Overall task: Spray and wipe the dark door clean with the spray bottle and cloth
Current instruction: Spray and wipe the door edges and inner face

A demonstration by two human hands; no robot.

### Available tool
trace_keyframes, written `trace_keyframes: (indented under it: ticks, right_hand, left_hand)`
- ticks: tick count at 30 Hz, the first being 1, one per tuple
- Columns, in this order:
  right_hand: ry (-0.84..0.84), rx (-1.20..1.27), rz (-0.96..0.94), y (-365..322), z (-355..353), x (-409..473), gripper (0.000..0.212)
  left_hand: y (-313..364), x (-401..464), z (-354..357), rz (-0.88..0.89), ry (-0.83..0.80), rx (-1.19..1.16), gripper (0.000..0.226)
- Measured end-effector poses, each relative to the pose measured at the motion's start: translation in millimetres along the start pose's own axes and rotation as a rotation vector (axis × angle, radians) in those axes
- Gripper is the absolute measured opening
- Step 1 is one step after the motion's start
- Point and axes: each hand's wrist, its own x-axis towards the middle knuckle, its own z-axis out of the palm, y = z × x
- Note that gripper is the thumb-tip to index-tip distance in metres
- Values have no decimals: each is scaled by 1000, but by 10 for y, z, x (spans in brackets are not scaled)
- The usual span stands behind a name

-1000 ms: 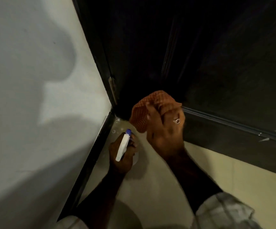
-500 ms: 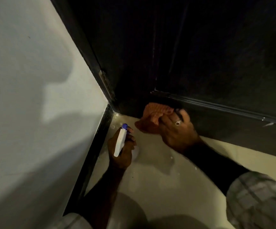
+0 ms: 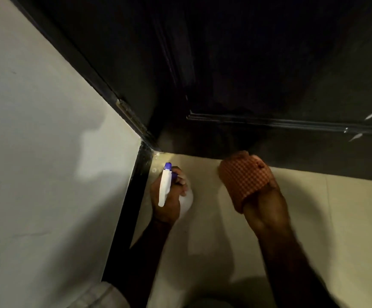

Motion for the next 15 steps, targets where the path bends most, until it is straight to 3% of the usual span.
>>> trace_keyframes:
  ticks: [4,5,7,10,15]
  right_hand:
    - [48,140,101,10,145,52,60]
    - [78,156,122,31,168,30,58]
    - [160,133,163,85,148,19,28]
    - [189,132,193,110,139,42,27]
    - [125,130,69,-125,330,-35,26]
  left_hand:
    - [18,-14,16,10,-76,30,11]
    - [24,-8,39,17,-91,53,12]
    - [66,-8,96,34,-132,77,15]
    - [79,-43,187,35,-206,110,15]
    - [146,-87,317,-17,-301,210,41]
